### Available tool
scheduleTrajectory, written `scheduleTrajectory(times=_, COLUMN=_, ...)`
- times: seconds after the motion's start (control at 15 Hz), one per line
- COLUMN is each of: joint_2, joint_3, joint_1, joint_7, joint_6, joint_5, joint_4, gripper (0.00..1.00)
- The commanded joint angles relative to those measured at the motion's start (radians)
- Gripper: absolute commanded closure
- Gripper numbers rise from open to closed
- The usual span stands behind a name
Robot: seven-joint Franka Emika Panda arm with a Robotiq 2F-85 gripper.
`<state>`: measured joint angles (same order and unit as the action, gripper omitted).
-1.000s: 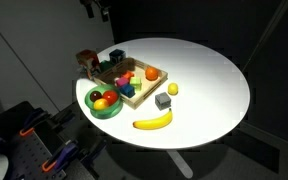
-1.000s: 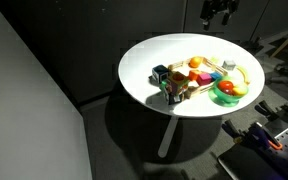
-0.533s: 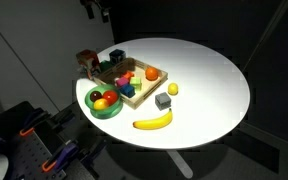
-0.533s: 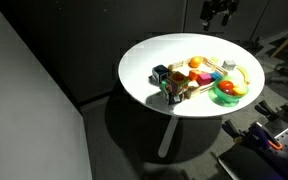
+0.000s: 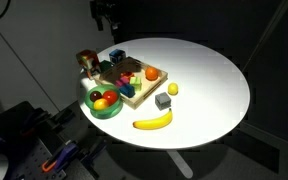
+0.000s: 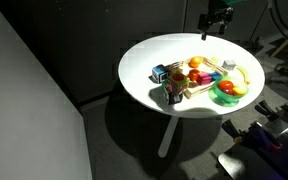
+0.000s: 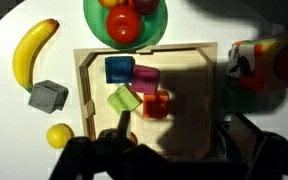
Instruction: Move the orange cube to the table
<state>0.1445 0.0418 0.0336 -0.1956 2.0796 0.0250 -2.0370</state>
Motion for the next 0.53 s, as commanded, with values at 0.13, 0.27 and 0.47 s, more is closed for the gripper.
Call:
scheduleTrajectory(times=0.13, joint_2=0.129, joint_3=-0.021, joint_1=0.002, joint_7=0.014, joint_6=0.038, joint_5=0.005, joint_4=0.087, gripper=0.00)
scheduleTrajectory(times=0.27, joint_2=0.168, joint_3=-0.025, joint_1=0.002, joint_7=0.025, joint_6=0.070, joint_5=0.005, joint_4=0.099, gripper=0.00)
scheduleTrajectory(times=0.47, joint_2=0.215, joint_3=-0.030, joint_1=0.001, joint_7=0.042, joint_6=0.135, joint_5=0.009, joint_4=0.100, gripper=0.00)
